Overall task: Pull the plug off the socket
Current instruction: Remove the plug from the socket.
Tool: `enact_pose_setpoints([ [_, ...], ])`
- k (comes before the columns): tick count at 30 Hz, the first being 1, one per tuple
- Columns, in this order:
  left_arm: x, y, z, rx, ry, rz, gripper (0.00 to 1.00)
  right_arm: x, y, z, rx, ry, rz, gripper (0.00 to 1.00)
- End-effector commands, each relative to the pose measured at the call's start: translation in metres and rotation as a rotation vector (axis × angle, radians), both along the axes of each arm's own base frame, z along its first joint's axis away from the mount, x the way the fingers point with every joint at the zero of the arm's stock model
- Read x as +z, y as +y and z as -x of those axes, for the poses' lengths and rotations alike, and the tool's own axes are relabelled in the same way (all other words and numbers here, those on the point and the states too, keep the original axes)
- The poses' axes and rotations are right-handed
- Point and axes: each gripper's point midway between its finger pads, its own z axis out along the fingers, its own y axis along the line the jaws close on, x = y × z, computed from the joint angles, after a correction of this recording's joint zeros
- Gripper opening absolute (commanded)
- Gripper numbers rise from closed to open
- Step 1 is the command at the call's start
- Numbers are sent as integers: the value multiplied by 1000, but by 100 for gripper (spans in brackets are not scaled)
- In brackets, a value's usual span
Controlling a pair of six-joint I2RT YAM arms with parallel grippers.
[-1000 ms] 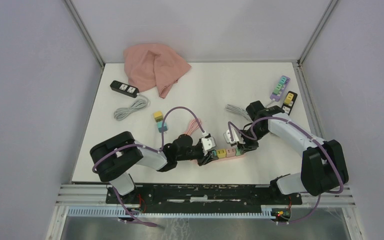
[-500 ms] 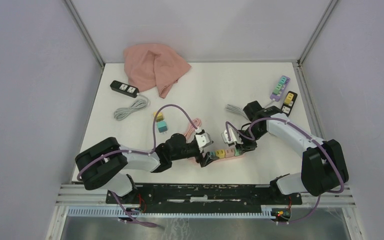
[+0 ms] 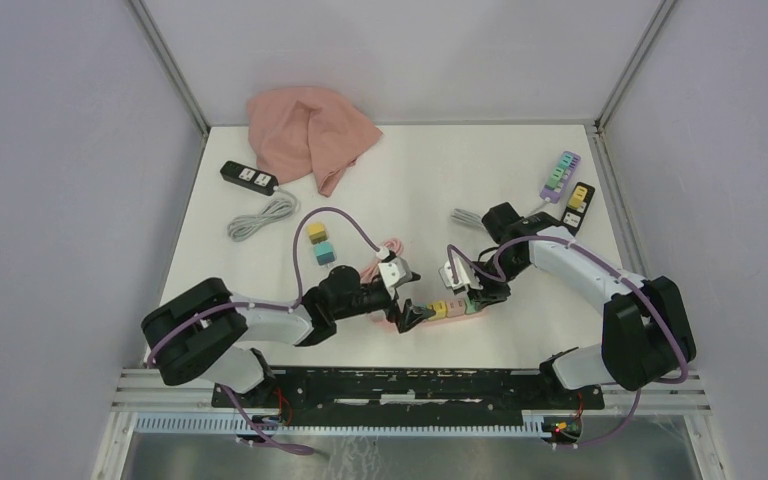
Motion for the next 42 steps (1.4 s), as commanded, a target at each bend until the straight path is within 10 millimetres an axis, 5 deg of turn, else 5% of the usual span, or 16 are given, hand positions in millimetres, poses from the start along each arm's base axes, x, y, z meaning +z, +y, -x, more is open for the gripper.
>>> enact_pose_setpoints([
  [1,15,-17,-4,-34,-2,29,92,11,26,30,56,127,-110,0],
  [21,-35,-44,4,-109,23,-156,69,8,26,28,47,129,-93,0],
  [27,-44,-47,6,-130,34,-179,42,12,31,23,7,131,-102,0],
  [30,-48,-45,8,-140,34,-192,37,14,33,19,-25,131,-99,0],
  [33,-52,-41,9,-143,27,-214,38,15,34,16,-40,129,-100,0],
  [38,-43,-31,9,-130,-19,-219,70,13,32,17,-33,126,-93,0],
  [42,-41,-23,7,-123,-52,-252,73,13,32,17,-29,124,-95,0],
])
